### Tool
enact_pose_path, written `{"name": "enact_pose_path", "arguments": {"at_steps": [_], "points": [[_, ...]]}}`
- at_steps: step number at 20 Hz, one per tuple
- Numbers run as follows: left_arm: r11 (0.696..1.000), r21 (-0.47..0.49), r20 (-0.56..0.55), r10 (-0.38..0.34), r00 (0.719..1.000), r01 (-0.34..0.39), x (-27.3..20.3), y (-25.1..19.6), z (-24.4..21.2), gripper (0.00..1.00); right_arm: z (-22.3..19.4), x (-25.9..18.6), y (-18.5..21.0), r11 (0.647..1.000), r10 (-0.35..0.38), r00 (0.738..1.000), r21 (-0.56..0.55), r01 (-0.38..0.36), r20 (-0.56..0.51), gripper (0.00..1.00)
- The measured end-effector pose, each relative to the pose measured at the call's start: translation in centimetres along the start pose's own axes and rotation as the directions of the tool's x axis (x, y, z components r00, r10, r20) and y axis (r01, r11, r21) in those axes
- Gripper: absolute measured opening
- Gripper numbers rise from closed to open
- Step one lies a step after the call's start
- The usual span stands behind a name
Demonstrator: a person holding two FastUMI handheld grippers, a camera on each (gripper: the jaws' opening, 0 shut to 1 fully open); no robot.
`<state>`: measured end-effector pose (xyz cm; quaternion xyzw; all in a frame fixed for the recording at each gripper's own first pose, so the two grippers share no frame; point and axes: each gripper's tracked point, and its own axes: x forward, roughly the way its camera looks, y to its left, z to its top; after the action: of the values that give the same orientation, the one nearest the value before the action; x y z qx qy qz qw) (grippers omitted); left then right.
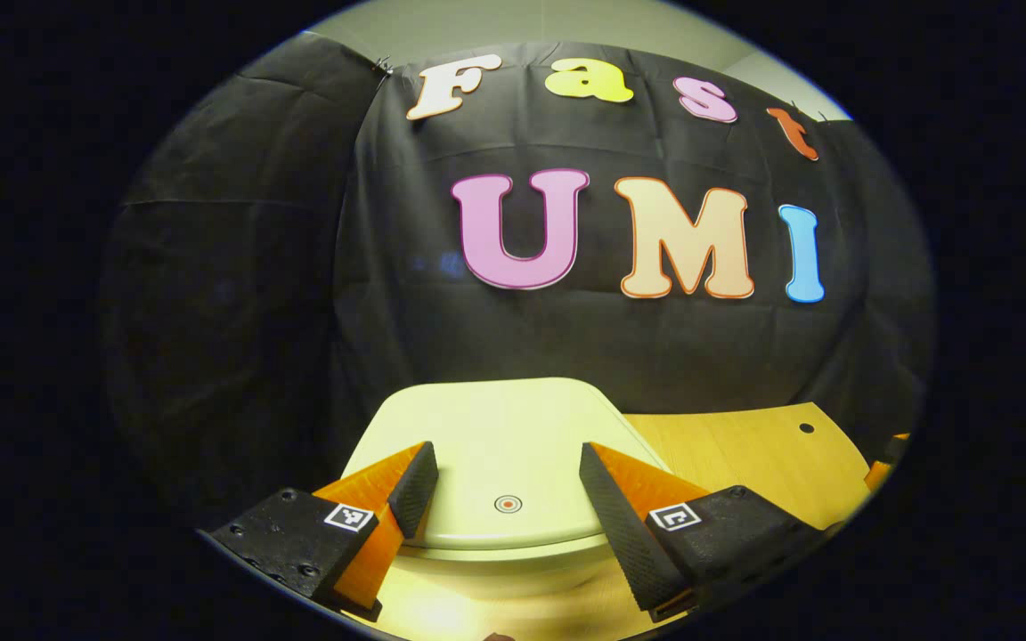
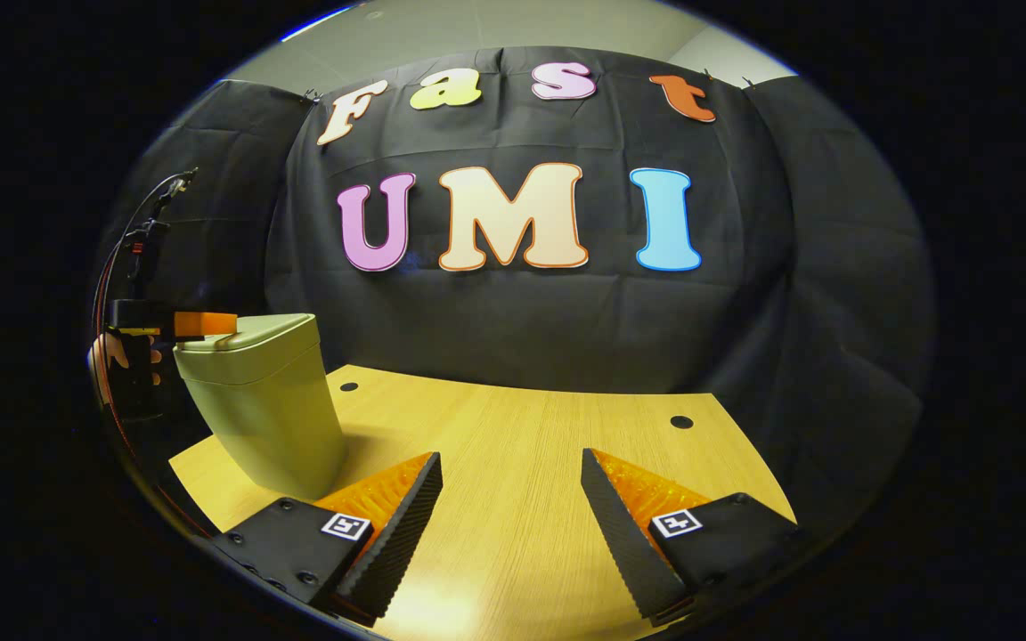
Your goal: Press the lid of the desktop garbage bin to open it, pick up the crumpled paper on the desktop and throw it into the bin, then pick up the pop can on the desktop and drop it into the bin, and finally close the garbage bin lid.
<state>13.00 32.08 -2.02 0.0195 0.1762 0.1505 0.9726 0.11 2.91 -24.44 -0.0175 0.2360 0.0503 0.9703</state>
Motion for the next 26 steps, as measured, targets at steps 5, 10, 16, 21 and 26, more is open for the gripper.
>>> {"name": "enact_pose_path", "arguments": {"at_steps": [5, 10, 16, 21, 26], "points": [[1.000, 0.026, 0.005, 0.003, 1.000, -0.004, -0.6, 0.1, -1.0, 0.94, -0.6, 0.6, 0.2, 1.000, 0.000, 1.000, 0.023, 0.000, -0.017, 1.00], [0.998, 0.053, 0.010, -0.019, 1.000, 0.019, -0.6, -0.2, -1.6, 0.96, 0.1, 0.3, 0.9, 0.999, 0.004, 1.000, 0.034, -0.004, 0.008, 0.99], [0.997, 0.027, 0.074, -0.070, 0.995, 0.069, -1.5, -0.4, -1.0, 0.96, 2.3, 0.0, 2.5, 0.998, 0.012, 0.999, 0.061, -0.015, 0.046, 0.99], [0.989, 0.088, 0.227, -0.134, 0.965, 0.117, -3.4, -1.7, 1.4, 0.94, 6.7, -2.3, 1.9, 0.997, -0.064, 0.985, 0.042, 0.058, 0.159, 0.98], [0.972, 0.002, 0.326, -0.223, 0.919, 0.235, -6.2, -6.3, 3.4, 0.94, 11.1, -5.2, 1.1, 0.989, -0.138, 0.949, 0.094, 0.116, 0.283, 0.98]]}}
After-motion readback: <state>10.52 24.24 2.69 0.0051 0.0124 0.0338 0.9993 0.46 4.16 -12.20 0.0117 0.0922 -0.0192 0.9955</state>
